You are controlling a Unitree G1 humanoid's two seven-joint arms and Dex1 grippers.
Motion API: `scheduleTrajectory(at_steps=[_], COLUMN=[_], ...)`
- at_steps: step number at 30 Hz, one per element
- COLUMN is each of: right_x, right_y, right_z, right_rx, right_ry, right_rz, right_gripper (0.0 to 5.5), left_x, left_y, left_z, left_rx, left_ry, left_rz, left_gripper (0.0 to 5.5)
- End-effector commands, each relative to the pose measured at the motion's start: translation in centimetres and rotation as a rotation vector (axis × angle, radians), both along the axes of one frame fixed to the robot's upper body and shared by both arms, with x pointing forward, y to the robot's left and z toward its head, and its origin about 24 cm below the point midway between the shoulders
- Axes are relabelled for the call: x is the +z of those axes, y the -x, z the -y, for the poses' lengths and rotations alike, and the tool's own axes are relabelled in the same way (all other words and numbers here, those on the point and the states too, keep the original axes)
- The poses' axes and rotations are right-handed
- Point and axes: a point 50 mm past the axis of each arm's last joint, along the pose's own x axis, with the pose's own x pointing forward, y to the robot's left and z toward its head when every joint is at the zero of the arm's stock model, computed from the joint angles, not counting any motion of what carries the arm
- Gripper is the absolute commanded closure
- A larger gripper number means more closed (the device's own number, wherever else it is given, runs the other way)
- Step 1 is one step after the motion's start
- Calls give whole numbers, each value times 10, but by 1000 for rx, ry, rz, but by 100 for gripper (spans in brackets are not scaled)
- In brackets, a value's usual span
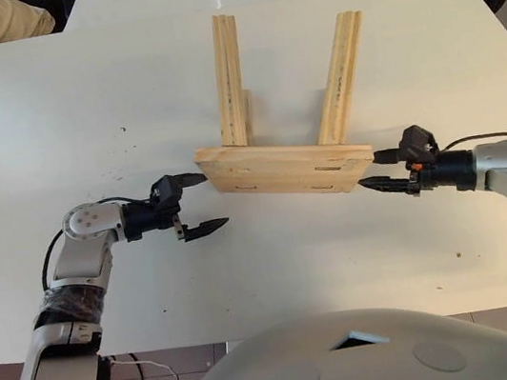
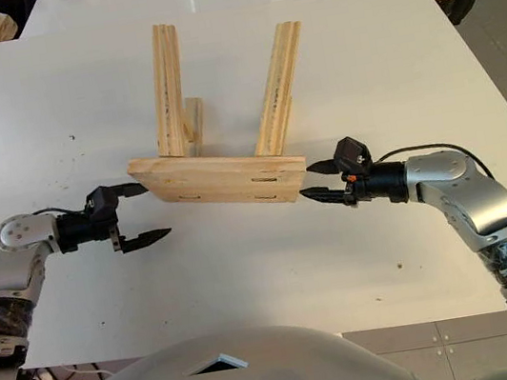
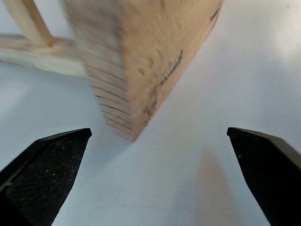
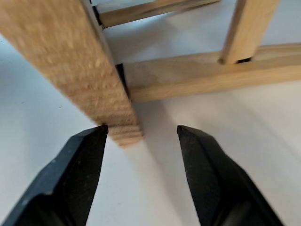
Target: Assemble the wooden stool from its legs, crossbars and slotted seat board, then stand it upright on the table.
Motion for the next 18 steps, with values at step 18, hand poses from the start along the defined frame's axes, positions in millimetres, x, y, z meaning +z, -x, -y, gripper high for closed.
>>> scheduleTrajectory(at_steps=[18], right_x=[-27], right_y=[9], right_z=[-1], right_rx=[87], right_ry=[65], right_rz=[6], right_gripper=[277], left_x=[4], left_y=[-28], left_z=[17], left_rx=[-52], left_ry=[23], left_rz=[45], left_gripper=[96])
